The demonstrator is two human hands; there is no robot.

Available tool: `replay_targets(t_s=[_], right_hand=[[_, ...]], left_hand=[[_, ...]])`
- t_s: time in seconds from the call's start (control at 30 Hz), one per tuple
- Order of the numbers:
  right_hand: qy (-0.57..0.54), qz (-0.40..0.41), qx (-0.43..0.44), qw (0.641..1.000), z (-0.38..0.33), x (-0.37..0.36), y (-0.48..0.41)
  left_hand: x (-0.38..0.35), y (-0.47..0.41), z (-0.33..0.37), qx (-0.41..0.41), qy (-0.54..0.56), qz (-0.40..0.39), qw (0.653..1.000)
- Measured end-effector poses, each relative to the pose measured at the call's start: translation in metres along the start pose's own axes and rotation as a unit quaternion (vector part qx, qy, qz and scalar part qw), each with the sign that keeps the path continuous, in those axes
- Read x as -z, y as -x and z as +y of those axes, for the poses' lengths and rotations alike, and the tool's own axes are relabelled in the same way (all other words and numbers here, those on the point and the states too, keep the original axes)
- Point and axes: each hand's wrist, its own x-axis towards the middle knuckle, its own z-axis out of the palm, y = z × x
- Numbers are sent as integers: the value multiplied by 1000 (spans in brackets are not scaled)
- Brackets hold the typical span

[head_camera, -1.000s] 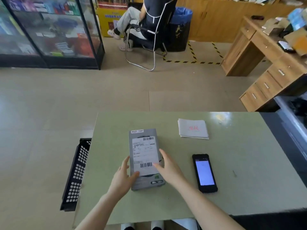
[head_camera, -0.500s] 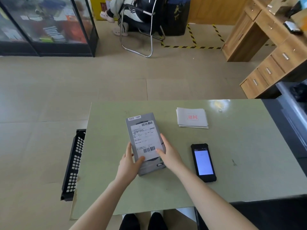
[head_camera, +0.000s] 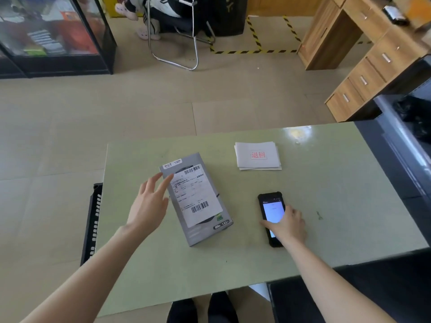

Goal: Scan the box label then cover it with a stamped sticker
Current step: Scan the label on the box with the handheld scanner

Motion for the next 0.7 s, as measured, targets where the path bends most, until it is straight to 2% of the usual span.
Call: replay_targets(t_s=[0.1,0.23,0.37,0.5,0.6,0.7], right_hand=[[8,-18,-14,1000,0,-6,-5],[2,-12,-37,999,-3,-12,-9],[-20,-2,-74,997,-6,-15,-10],[-35,6,-79,996,-5,-15,-10],[-36,3,-70,997,-3,-13,-11],[-12,3,-49,999,-1,-9,-9]], left_hand=[[13,-20,-4,-75,-87,-36,993],[24,-43,-8,-135,-148,-83,976],[28,-64,-6,-162,-197,-146,956],[31,-79,2,-197,-223,-171,939],[34,-89,10,-244,-265,-188,914],[36,-98,22,-296,-327,-209,873]])
